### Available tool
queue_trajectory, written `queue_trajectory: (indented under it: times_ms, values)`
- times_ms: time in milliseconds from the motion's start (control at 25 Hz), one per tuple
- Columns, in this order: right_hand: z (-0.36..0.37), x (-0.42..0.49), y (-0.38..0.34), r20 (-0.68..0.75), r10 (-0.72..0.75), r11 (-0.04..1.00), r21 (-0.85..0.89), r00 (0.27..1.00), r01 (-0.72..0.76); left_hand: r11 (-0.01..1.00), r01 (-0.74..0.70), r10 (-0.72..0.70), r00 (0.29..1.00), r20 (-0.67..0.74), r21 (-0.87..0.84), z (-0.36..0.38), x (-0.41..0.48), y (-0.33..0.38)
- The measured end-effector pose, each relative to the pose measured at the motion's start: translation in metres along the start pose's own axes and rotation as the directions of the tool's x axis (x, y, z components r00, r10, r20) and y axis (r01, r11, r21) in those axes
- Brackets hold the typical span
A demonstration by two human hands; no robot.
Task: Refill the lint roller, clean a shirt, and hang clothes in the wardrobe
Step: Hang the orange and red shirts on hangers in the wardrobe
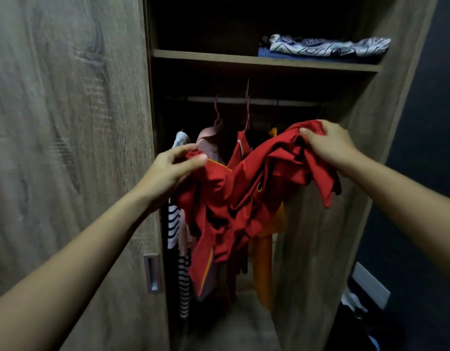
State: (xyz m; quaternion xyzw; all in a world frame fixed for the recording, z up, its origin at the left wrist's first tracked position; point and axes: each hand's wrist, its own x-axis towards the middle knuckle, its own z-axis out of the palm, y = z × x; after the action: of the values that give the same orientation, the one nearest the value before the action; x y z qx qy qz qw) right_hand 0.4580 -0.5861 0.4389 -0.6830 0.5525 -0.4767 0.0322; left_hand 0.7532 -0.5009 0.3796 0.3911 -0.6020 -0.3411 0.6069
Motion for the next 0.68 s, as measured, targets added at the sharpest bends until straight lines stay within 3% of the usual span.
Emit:
queue_trajectory:
  times_ms: [40, 80, 160, 240, 320, 440, 520, 600, 680]
  values:
    - [0.000, -0.001, -0.002, 0.007, -0.009, 1.000, -0.008, 1.000, 0.009, 0.980, -0.066, 0.059, 0.997, 0.038, 0.188, -0.002, 0.000, -0.004]
    - [0.002, -0.003, -0.003, 0.013, -0.017, 1.000, -0.012, 1.000, 0.017, 0.867, -0.151, 0.121, 0.988, 0.093, 0.476, -0.005, 0.001, -0.011]
    - [0.006, -0.004, -0.003, 0.020, -0.034, 0.999, -0.017, 0.999, 0.034, 0.467, -0.310, 0.198, 0.949, 0.244, 0.828, -0.008, 0.002, -0.025]
    - [0.011, -0.003, -0.004, 0.032, -0.039, 0.999, -0.033, 0.999, 0.040, 0.233, -0.397, 0.287, 0.900, 0.327, 0.888, -0.008, 0.002, -0.031]
    - [0.015, 0.000, -0.005, 0.044, -0.051, 0.996, -0.067, 0.998, 0.054, 0.124, -0.400, 0.361, 0.871, 0.334, 0.908, -0.006, 0.000, -0.025]
    - [0.019, 0.000, -0.008, 0.066, -0.062, 0.988, -0.135, 0.996, 0.071, 0.134, -0.269, 0.382, 0.902, 0.200, 0.954, 0.000, -0.003, -0.007]
    - [0.023, -0.002, -0.008, 0.083, -0.076, 0.981, -0.173, 0.994, 0.090, 0.250, -0.221, 0.426, 0.900, 0.098, 0.943, 0.005, 0.001, 0.005]
    - [0.028, -0.007, -0.007, 0.114, -0.093, 0.976, -0.184, 0.989, 0.113, 0.437, -0.165, 0.385, 0.923, -0.018, 0.884, 0.010, 0.011, 0.016]
    - [0.035, -0.014, -0.004, 0.151, -0.102, 0.978, -0.163, 0.983, 0.127, 0.506, -0.107, 0.348, 0.933, -0.089, 0.856, 0.016, 0.024, 0.019]
